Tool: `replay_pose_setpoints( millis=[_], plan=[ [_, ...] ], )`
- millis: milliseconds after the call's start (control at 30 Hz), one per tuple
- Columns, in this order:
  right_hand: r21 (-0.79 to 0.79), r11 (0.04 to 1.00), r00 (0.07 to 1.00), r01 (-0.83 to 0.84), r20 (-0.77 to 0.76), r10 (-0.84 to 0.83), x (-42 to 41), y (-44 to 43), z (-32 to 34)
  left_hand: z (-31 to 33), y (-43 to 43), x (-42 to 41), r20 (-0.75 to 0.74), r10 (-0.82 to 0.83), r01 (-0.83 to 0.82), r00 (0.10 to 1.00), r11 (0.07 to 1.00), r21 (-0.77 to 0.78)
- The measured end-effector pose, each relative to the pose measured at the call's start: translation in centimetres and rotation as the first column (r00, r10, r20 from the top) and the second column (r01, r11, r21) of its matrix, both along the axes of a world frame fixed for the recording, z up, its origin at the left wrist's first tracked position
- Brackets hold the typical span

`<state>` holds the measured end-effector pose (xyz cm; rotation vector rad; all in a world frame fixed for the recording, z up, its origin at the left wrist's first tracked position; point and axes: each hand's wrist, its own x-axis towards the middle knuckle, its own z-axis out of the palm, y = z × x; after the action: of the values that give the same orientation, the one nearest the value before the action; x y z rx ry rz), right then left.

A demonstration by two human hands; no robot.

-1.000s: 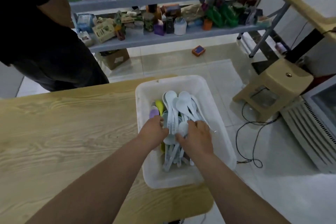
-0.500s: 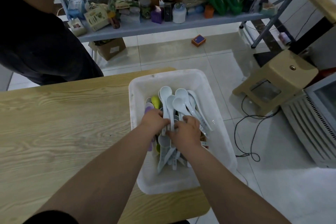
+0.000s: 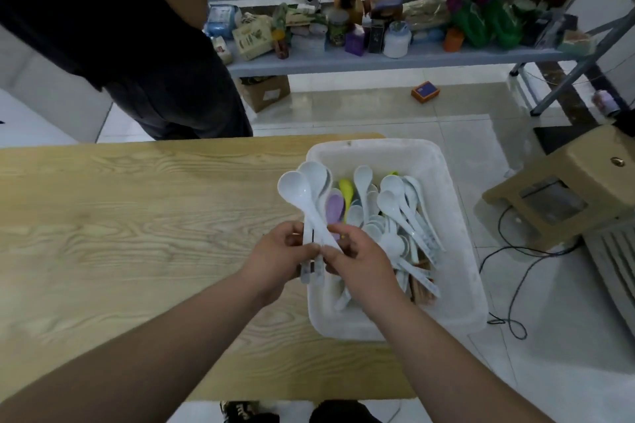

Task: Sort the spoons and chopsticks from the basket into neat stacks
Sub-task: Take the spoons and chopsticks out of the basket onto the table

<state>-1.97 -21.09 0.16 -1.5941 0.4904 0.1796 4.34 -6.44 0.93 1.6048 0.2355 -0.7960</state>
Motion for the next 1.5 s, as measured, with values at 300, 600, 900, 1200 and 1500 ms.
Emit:
replay_pose_setpoints(
  millis=[300, 600, 900, 1200, 1500],
  plan=[
    [0.225, 0.948, 0.971, -0.226, -0.024, 0.237, -0.6, 17.2, 1.3, 2.5, 17.5, -5.4, 0.051, 0.303, -0.305, 0.952, 0.952, 0.021],
    [0.124, 0.886, 0.881, -0.446, -0.111, 0.459, 0.7, 36.2, 0.8, 1.4, 36.7, -7.7, 0.099, 0.468, -0.475, 0.878, 0.878, 0.066],
    [0.124, 0.824, 0.807, -0.553, -0.163, 0.567, 4.2, 48.3, -1.2, -0.4, 48.9, -6.9, 0.055, 0.507, -0.510, 0.860, 0.856, 0.088],
    [0.149, 0.748, 0.706, -0.646, -0.256, 0.660, 9.3, 55.1, -5.2, -2.9, 54.3, -4.0, -0.071, 0.622, -0.612, 0.780, 0.781, 0.119],
    [0.021, 0.785, 0.726, -0.619, -0.366, 0.582, 14.2, 67.6, -9.3, -7.9, 66.6, 1.4, -0.115, 0.616, -0.594, 0.779, 0.785, 0.177]
  ],
)
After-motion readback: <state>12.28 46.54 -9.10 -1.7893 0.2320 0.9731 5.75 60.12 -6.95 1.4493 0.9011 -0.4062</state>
